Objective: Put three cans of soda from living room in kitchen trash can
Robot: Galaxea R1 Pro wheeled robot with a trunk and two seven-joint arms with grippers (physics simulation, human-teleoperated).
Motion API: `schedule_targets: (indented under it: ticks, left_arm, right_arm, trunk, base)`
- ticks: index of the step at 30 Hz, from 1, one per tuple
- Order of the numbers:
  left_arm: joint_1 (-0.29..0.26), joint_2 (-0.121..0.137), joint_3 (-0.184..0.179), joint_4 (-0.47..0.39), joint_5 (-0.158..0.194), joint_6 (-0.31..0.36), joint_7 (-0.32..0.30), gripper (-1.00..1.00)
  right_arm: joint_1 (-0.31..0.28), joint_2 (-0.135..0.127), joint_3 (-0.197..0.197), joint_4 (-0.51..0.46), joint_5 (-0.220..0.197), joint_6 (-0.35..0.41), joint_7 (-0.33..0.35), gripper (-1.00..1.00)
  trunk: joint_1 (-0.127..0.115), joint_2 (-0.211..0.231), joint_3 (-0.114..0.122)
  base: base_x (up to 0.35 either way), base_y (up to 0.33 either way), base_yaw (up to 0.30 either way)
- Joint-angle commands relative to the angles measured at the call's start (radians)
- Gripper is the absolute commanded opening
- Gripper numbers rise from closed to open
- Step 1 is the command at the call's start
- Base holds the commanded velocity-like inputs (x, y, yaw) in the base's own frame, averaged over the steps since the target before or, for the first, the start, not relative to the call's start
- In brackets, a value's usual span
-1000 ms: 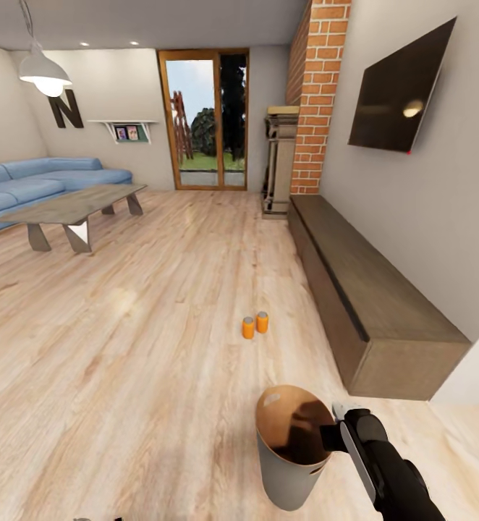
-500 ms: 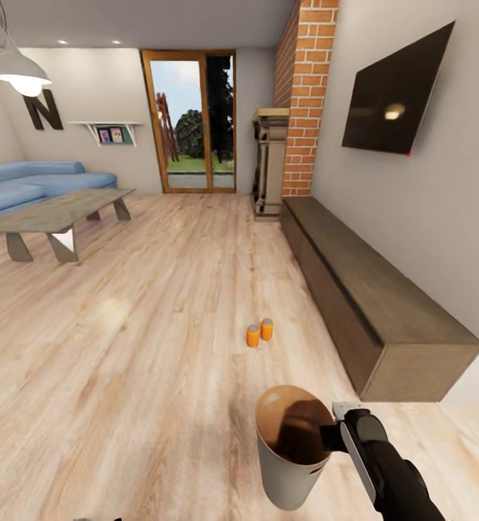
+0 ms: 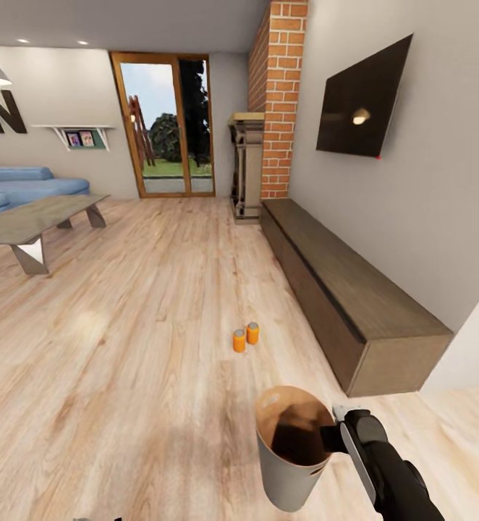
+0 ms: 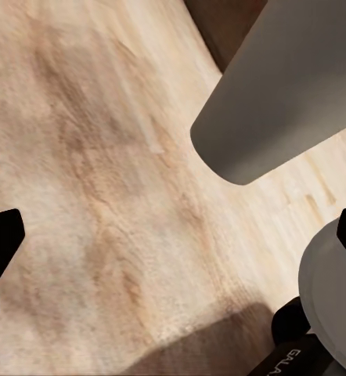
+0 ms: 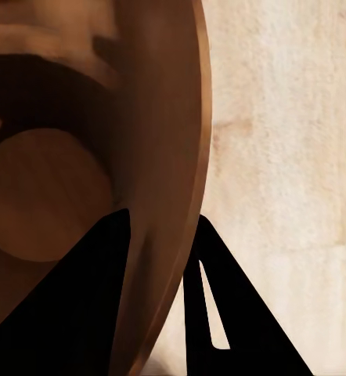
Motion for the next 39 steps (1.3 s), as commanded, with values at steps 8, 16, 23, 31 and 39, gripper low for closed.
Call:
schedule_targets:
  ticks: [8, 16, 23, 31, 39]
  left_arm:
    - [0.000, 0.000, 0.000, 0.000, 0.000, 0.000, 0.000, 1.00]
    - [0.000, 0.000, 0.000, 0.000, 0.000, 0.000, -0.001, 1.00]
    - [0.000, 0.000, 0.000, 0.000, 0.000, 0.000, -0.002, 1.00]
    - [0.000, 0.000, -0.001, 0.000, 0.000, 0.000, -0.002, 1.00]
    - [0.000, 0.000, 0.000, 0.001, 0.000, 0.000, -0.002, 1.00]
  right_arm:
    - [0.000, 0.000, 0.000, 0.000, -0.016, -0.001, 0.002, -1.00]
    - [0.000, 0.000, 0.000, 0.025, -0.016, -0.001, 0.002, -1.00]
    - [0.000, 0.001, 0.000, 0.029, -0.016, -0.004, 0.002, -1.00]
    - [0.000, 0.002, 0.000, 0.029, -0.016, -0.004, 0.002, -1.00]
    - [0.000, 0.002, 0.000, 0.029, -0.016, -0.004, 0.002, -1.00]
  trunk:
    - [0.000, 0.000, 0.001]
    - [0.000, 0.000, 0.006]
    - [0.000, 0.000, 0.014]
    - [0.000, 0.000, 0.024]
    - [0.000, 0.000, 0.033]
  base:
    - [0.284, 0.082, -0.021]
    - [0.271, 0.208, -0.103]
    - [0.190, 0.270, -0.187]
    - [0.068, 0.302, -0.192]
    - [0.004, 0.318, -0.194]
